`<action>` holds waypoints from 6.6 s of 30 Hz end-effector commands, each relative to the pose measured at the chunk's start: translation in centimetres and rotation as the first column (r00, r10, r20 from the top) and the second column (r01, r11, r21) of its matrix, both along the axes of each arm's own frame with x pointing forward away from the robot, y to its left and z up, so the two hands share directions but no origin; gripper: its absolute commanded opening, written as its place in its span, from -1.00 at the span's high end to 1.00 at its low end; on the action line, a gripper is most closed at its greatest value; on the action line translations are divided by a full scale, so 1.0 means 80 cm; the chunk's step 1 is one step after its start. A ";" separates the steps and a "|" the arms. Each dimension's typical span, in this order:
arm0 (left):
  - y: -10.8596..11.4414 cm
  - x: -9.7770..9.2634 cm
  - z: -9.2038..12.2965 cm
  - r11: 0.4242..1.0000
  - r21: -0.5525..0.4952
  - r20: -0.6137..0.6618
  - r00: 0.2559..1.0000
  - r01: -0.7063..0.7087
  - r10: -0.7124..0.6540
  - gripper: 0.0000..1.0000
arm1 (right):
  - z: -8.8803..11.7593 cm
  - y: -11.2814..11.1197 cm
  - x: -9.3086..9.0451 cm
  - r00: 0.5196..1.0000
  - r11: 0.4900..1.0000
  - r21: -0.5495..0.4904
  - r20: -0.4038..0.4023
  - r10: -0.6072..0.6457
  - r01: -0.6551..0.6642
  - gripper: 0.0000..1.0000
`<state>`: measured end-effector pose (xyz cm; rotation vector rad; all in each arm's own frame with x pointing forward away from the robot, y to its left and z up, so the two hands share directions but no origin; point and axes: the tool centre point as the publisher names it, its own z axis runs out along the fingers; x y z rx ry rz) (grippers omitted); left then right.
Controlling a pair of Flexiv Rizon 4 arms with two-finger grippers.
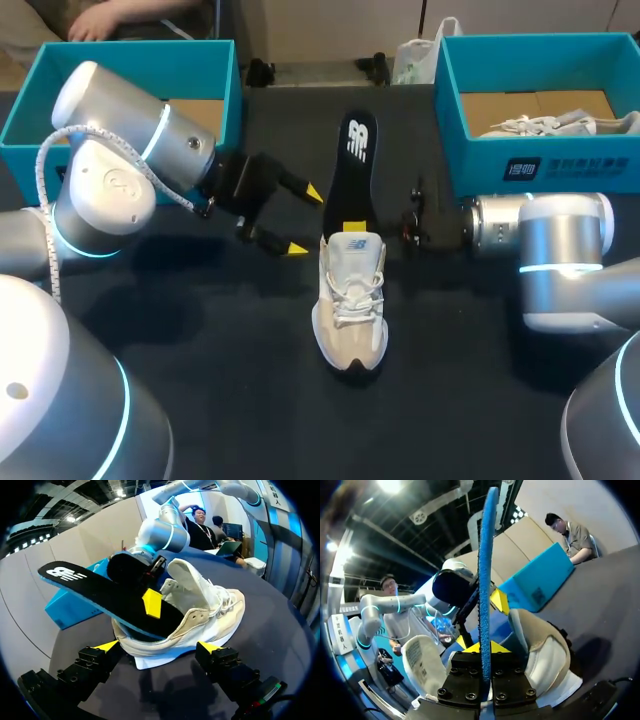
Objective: Take the shoe out of the shoebox, open the shoe tongue, remove and reinsert the insole, then place the shoe into the shoebox
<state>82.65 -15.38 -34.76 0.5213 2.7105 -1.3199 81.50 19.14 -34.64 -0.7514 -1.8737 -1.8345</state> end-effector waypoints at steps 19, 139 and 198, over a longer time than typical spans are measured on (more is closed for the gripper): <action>-0.001 0.000 0.000 1.000 0.005 0.000 1.000 0.001 -0.001 -1.00 | -0.003 -0.005 -0.009 1.000 0.999 -0.032 -0.002 -0.011 0.011 0.63; -0.001 0.000 0.000 1.000 0.005 0.000 1.000 0.001 -0.001 -1.00 | 0.017 -0.006 -0.022 0.986 0.978 -0.158 -0.115 0.118 -0.136 0.70; -0.001 0.000 0.000 1.000 0.005 0.000 1.000 0.001 -0.001 -1.00 | 0.006 -0.009 -0.022 0.967 0.961 -0.212 -0.222 0.128 -0.176 1.00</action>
